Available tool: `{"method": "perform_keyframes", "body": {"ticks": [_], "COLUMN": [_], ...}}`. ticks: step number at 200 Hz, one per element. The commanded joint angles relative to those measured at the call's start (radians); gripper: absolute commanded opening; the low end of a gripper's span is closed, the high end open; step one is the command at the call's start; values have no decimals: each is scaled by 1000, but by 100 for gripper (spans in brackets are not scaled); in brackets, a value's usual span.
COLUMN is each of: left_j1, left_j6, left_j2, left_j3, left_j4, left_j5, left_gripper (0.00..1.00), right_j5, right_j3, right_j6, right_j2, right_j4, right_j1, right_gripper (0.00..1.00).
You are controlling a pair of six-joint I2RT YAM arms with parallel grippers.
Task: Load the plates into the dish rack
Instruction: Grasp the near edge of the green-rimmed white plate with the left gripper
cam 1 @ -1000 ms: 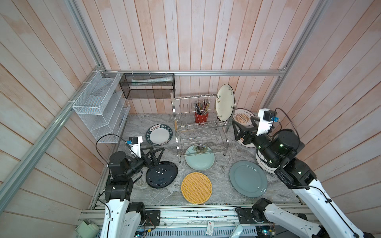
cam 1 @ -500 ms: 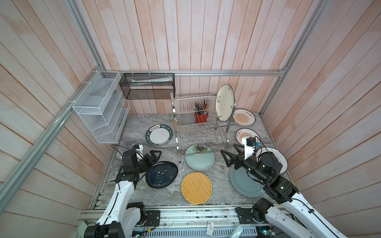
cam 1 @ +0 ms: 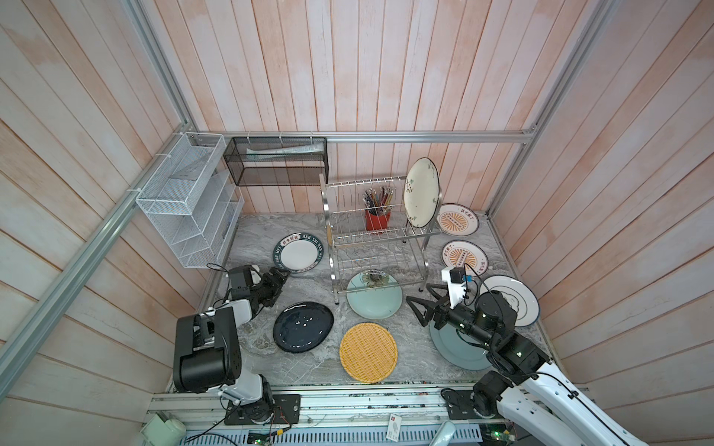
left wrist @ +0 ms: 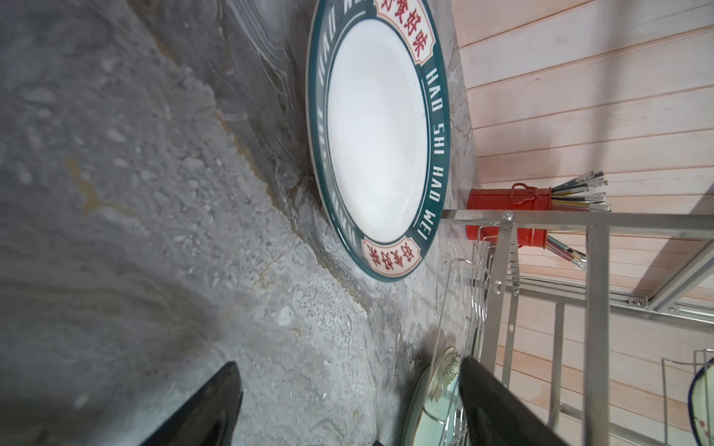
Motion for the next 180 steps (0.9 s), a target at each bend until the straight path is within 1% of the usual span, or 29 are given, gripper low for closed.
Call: {"method": "perform_keyframes", "body": {"ticks": [1, 37, 56, 81, 114, 145, 156, 168, 180], "left_j1": [9, 9, 9, 9, 9, 7, 7, 7, 7], "left_j6": [-26, -87, -118, -161, -206, -225, -224, -232, -240], "left_j2": [74, 200, 258, 322, 395, 422, 431, 439, 443], "left_j3": [63, 103, 120, 128, 150, 166, 179, 187, 191], "left_j4": [75, 152, 171, 204, 227, 219, 205, 199, 197], "left_j5": [-22, -16, -20, -29, -33, -49, -55, -61, -68], "left_gripper": [86, 72, 62, 59, 50, 46, 43, 37, 35], "right_j5": [-43, -46, -53, -55, -53, -37, -34, -34, -33], "right_j3": [9, 14, 26, 34, 47, 58, 58, 57, 57], "right_j6": [22, 32, 29, 33, 36, 37, 39, 45, 47], "right_j2": [-9, -16, -15, -24, -26, -38, -38, -36, -35], "right_j4": [9, -9, -30, -43, -62, -76, -77, -75, -77], "right_j1": [7, 7, 8, 7, 7, 7, 7, 7, 8], "right_gripper": [98, 98, 98, 97, 97, 97, 97, 97, 97]}}
